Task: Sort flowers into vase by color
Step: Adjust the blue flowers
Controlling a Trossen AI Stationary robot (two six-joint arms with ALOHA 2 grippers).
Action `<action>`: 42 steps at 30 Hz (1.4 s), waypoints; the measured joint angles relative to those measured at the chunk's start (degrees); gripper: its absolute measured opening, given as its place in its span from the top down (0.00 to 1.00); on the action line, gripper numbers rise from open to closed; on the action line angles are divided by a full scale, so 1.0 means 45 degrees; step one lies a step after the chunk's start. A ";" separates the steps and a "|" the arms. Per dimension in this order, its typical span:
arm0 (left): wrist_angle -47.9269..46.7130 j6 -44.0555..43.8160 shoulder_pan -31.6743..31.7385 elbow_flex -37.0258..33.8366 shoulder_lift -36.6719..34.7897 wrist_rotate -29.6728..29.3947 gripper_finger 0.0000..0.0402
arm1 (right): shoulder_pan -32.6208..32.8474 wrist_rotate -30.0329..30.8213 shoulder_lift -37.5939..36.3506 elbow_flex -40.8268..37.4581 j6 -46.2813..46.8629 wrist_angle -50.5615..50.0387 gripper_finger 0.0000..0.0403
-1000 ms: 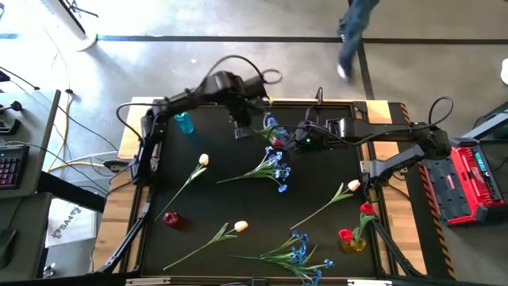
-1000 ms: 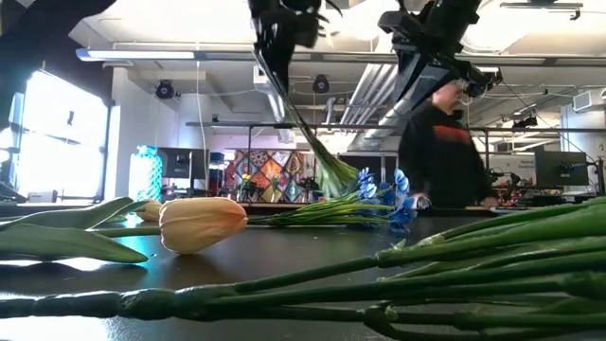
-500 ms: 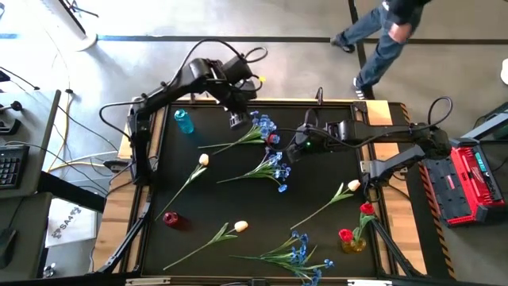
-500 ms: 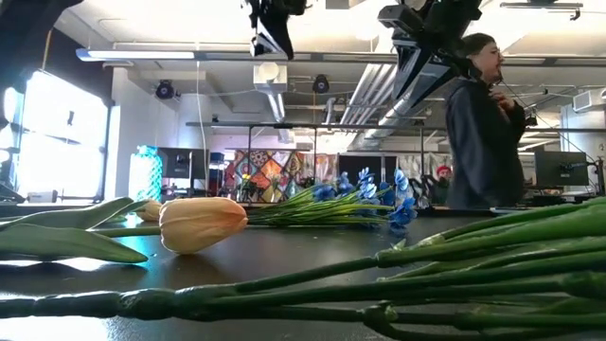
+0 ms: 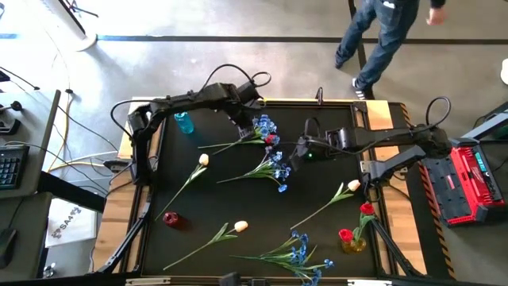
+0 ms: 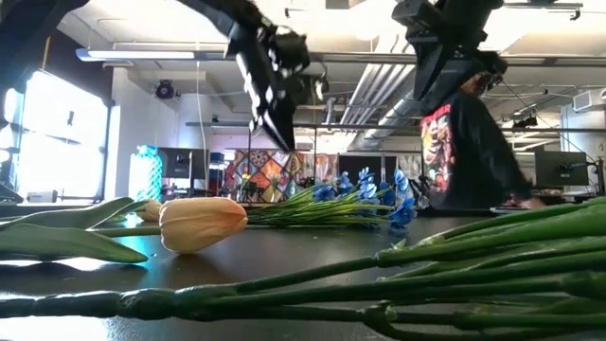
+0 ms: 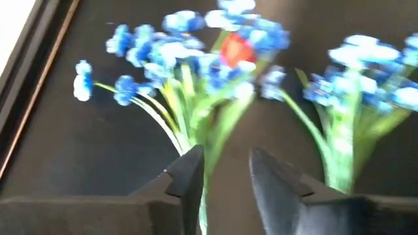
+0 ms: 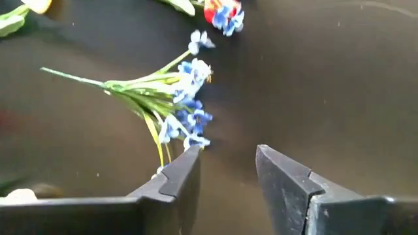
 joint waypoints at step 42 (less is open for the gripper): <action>0.3699 -0.0037 0.0263 -0.2272 0.1399 -0.0534 0.75 | 0.0747 -0.0072 -0.0151 0.0005 0.0751 -0.0771 0.66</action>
